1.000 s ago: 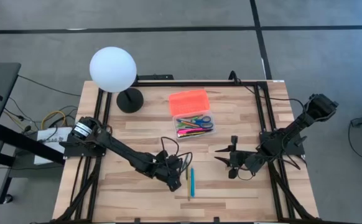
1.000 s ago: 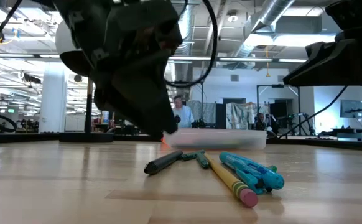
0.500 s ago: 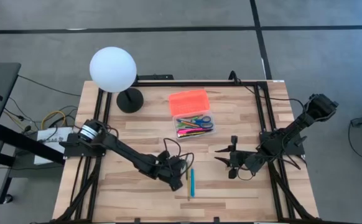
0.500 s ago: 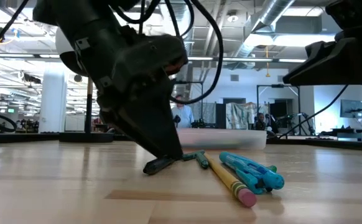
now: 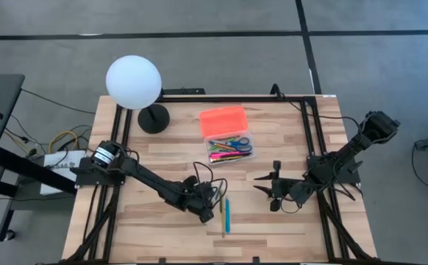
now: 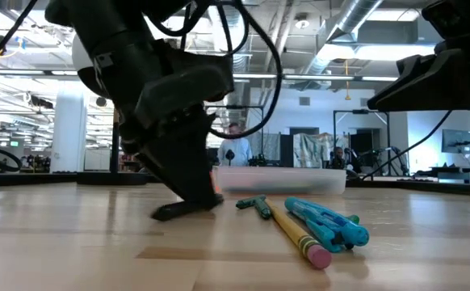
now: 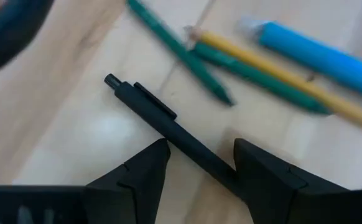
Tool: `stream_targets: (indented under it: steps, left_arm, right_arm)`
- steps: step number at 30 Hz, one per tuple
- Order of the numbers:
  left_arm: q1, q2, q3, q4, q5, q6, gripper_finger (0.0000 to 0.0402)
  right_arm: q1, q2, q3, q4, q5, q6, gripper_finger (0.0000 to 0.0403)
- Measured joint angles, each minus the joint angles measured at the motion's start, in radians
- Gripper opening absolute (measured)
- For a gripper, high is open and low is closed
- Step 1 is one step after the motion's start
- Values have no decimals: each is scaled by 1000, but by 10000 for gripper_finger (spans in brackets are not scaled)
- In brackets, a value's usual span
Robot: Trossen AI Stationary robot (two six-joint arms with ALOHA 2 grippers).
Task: Pick & place school supplies into a supply box
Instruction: Put the black pen into the orange supply box
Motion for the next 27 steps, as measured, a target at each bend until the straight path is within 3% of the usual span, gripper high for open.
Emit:
stream_targets:
  steps: [8, 27]
  left_arm:
    - [8, -1, 0, -99, -6, 1, 185]
    - [76, -17, 6, -169, 223, 238, 185]
  right_arm:
    - [0, 0, 0, 0, -1, 2, 111]
    - [0, 0, 0, -4, -2, 27, 111]
